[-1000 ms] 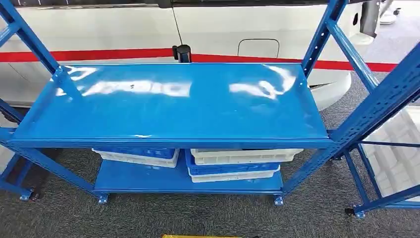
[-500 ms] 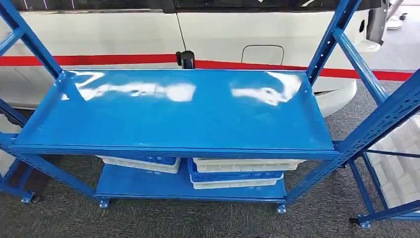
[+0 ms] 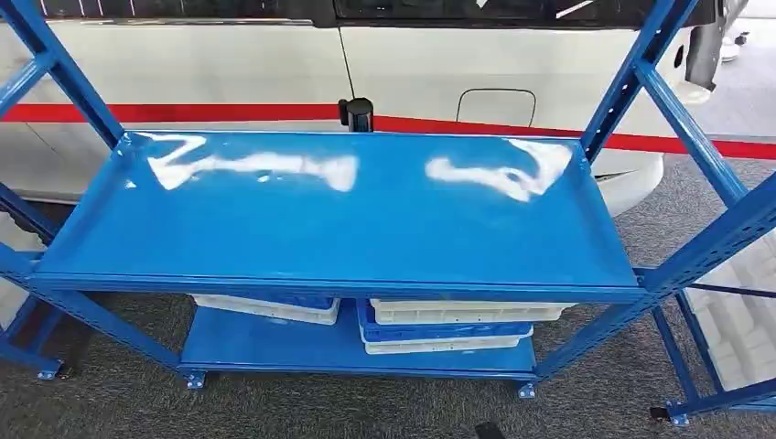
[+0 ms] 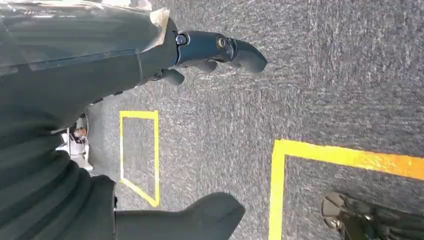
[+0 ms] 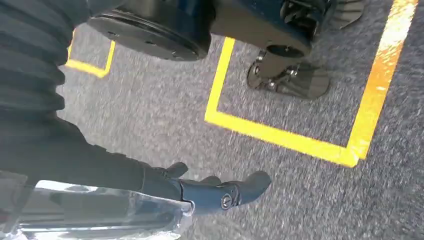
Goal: Take the parts from the cabinet and place them on the table.
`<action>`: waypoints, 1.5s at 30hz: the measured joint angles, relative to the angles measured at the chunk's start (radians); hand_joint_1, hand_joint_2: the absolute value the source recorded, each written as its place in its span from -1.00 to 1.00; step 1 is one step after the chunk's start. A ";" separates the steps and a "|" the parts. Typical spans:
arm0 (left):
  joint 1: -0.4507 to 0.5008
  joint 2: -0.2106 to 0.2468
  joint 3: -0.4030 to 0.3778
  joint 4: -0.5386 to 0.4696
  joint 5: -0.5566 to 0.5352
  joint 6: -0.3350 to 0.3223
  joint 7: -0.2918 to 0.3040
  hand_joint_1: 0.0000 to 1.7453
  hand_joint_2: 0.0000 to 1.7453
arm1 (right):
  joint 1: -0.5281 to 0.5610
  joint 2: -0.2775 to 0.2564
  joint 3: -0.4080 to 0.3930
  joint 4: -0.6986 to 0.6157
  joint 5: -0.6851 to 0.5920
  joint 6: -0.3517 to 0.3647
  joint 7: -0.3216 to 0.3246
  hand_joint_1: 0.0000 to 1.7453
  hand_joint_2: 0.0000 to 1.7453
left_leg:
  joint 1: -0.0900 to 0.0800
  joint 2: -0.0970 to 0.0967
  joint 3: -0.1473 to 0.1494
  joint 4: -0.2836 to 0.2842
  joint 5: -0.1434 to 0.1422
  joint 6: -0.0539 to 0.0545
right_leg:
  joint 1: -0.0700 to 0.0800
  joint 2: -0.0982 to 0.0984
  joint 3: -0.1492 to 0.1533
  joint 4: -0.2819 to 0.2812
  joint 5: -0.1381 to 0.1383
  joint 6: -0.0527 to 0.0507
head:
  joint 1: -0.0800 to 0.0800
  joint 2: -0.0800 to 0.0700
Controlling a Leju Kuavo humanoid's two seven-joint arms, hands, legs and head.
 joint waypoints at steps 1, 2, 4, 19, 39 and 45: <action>0.006 0.003 -0.027 -0.002 0.025 0.000 -0.001 -1.00 1.00 | 0.005 -0.003 0.000 0.000 -0.018 0.003 -0.007 -1.00 -1.00 | -0.002 0.000 0.000 0.000 0.000 0.002 | -0.002 0.000 0.002 -0.004 0.002 0.004 | 0.000 0.000; 0.012 0.005 -0.051 -0.006 0.045 0.000 -0.003 -1.00 1.00 | 0.009 -0.007 0.000 0.000 -0.033 0.004 -0.014 -1.00 -1.00 | -0.004 0.000 0.000 0.000 -0.001 0.007 | -0.003 0.000 0.004 -0.007 0.003 0.006 | 0.000 0.000; 0.020 0.009 -0.104 -0.011 0.090 -0.001 -0.008 -1.00 1.00 | 0.017 -0.013 -0.001 0.000 -0.067 0.006 -0.025 -1.00 -1.00 | -0.006 0.000 0.000 0.000 -0.002 0.012 | -0.004 0.000 0.007 -0.012 0.004 0.011 | 0.000 0.000; 0.092 0.031 -0.497 -0.085 0.432 -0.011 -0.039 -1.00 1.00 | 0.080 -0.063 -0.012 0.013 -0.321 0.026 -0.119 -1.00 -1.00 | -0.008 0.000 0.003 0.001 -0.007 0.019 | -0.010 0.000 0.008 -0.016 0.004 0.031 | -0.001 0.000; 0.180 0.052 -0.970 -0.183 0.878 -0.015 -0.076 -1.00 -1.00 | 0.154 -0.127 -0.019 0.058 -0.651 0.050 -0.238 -1.00 -1.00 | -0.007 0.000 0.003 0.001 -0.007 0.019 | -0.010 0.000 0.009 -0.016 0.004 0.031 | 0.000 0.000; 0.187 0.055 -1.017 -0.192 0.901 -0.016 -0.079 -1.00 -1.00 | 0.159 -0.134 -0.019 0.064 -0.668 0.050 -0.245 -1.00 -1.00 | -0.007 0.000 0.003 0.001 -0.007 0.019 | -0.010 0.000 0.009 -0.016 0.004 0.031 | -0.001 0.000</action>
